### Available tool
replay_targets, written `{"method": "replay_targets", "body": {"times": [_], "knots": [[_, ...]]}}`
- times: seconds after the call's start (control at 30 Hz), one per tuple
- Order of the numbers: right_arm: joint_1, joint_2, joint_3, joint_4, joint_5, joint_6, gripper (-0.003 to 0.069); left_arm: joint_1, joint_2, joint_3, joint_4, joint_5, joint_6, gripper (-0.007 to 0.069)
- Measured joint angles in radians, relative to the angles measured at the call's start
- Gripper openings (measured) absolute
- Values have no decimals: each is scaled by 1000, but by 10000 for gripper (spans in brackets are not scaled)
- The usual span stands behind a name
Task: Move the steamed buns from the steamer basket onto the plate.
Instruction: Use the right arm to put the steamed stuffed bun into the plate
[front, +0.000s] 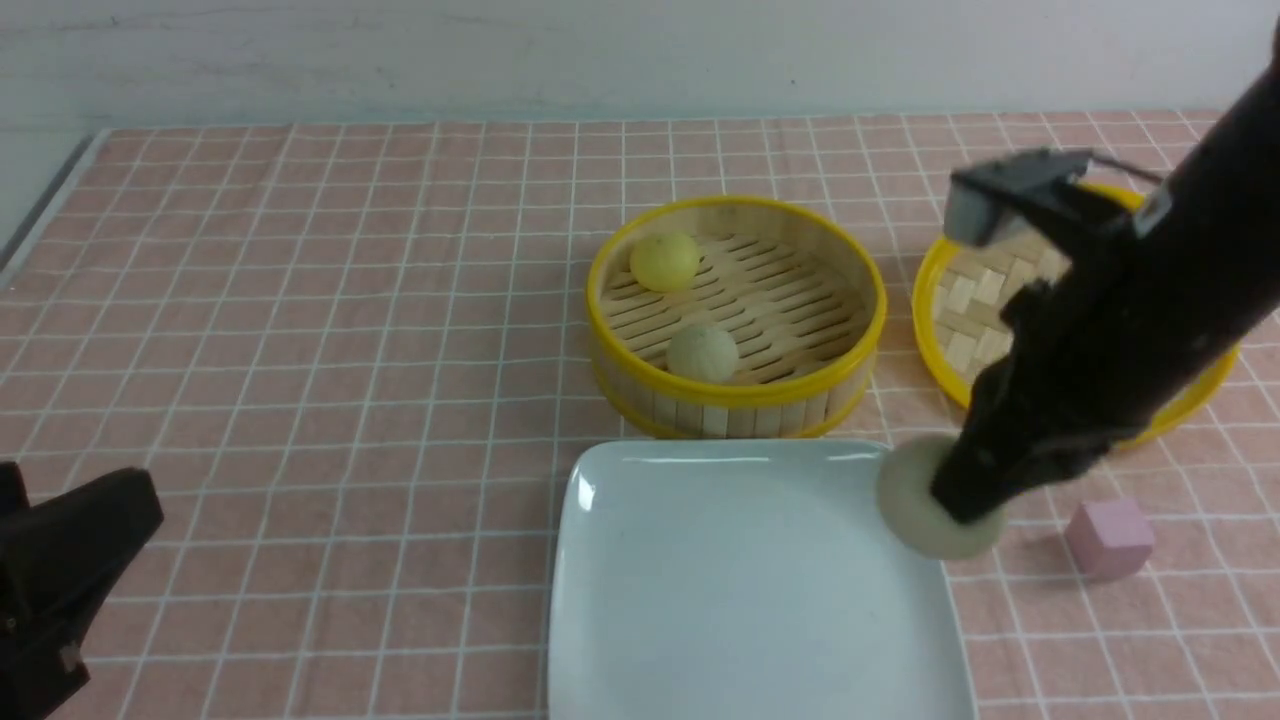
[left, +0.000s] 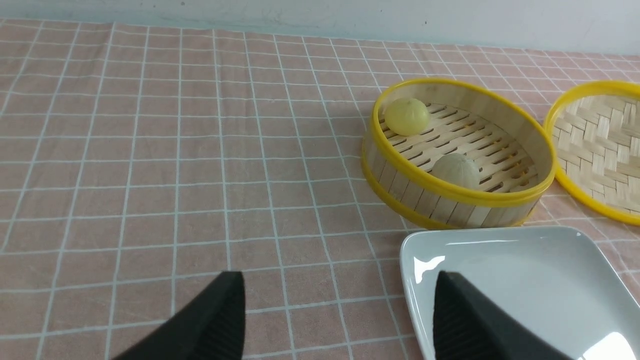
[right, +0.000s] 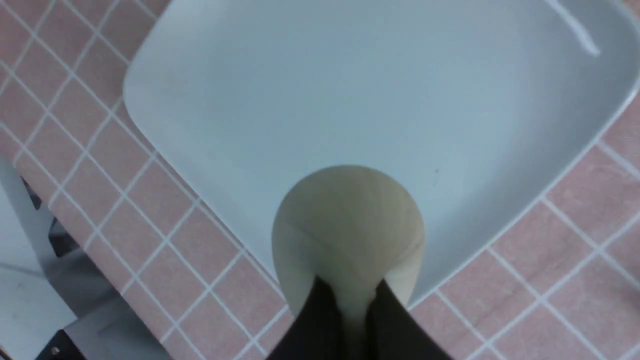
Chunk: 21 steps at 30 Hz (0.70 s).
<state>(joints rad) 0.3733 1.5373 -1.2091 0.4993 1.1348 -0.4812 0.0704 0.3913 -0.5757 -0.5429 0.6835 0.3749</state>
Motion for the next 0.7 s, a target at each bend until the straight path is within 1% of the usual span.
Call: {"method": "replay_targets", "body": {"times": [0.03,0.07,0.1,0.2,0.3,0.57,0.63,0.7], "knots": [[0,3,7,4,-11,-18,25,0,0,0,0,0,0,506],[0,31,57,43,-114,-85,25,0,0,0,0,0,0,506],[0,34,57,47,-114,-93,25,0,0,0,0,0,0,506],[0,99,84,94,-272,-218,25,0,0,0,0,0,0,506],[0,153,85,110,-356,-276,25,0,0,0,0,0,0,506],[0,238,85,117,-396,-287,26,0,0,0,0,1,0,506],[0,245,85,117,-408,-286,35,0,0,0,0,1,0,506],[0,246,85,117,-411,-290,65,0,0,0,0,1,0,506]]}}
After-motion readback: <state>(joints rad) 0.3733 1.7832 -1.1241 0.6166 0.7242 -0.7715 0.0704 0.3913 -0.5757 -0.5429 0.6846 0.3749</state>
